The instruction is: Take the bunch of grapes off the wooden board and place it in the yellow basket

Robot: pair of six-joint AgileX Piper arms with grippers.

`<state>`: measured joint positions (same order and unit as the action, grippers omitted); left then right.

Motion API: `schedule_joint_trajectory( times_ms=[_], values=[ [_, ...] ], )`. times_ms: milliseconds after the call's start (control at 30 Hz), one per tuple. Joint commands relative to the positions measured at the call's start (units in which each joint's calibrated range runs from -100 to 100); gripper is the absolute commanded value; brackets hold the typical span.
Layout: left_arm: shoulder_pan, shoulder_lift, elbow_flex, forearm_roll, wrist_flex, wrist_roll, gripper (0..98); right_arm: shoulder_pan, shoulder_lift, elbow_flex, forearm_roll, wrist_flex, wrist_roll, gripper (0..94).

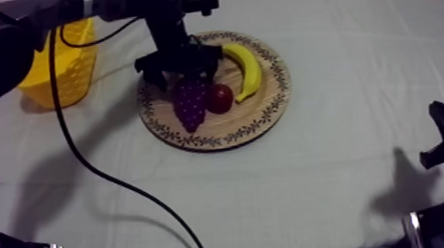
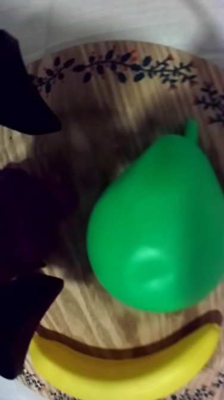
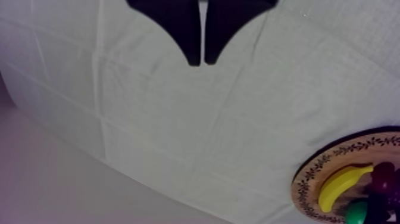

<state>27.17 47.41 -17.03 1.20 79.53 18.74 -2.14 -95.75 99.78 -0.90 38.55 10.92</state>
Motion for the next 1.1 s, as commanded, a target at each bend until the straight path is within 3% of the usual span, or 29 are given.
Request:
schedule_joint_trajectory(
  times_ms=[0, 467, 867, 1067],
  values=[
    [0.2, 0.0, 0.2, 0.08, 0.3, 0.0, 87.7, 0.0, 0.0, 0.0, 0.0, 0.0, 0.0, 0.3],
    [1.3, -0.7, 2.6, 0.22, 0.6, 0.1, 83.7, 0.0, 0.0, 0.0, 0.0, 0.0, 0.0, 0.3],
    [2.0, -1.1, 4.1, 0.36, 0.6, -0.6, 54.0, 0.0, 0.0, 0.0, 0.0, 0.0, 0.0, 0.3],
    [1.8, -2.0, 4.7, 0.49, 0.0, -1.1, 50.2, 0.0, 0.0, 0.0, 0.0, 0.0, 0.0, 0.3]
  ],
)
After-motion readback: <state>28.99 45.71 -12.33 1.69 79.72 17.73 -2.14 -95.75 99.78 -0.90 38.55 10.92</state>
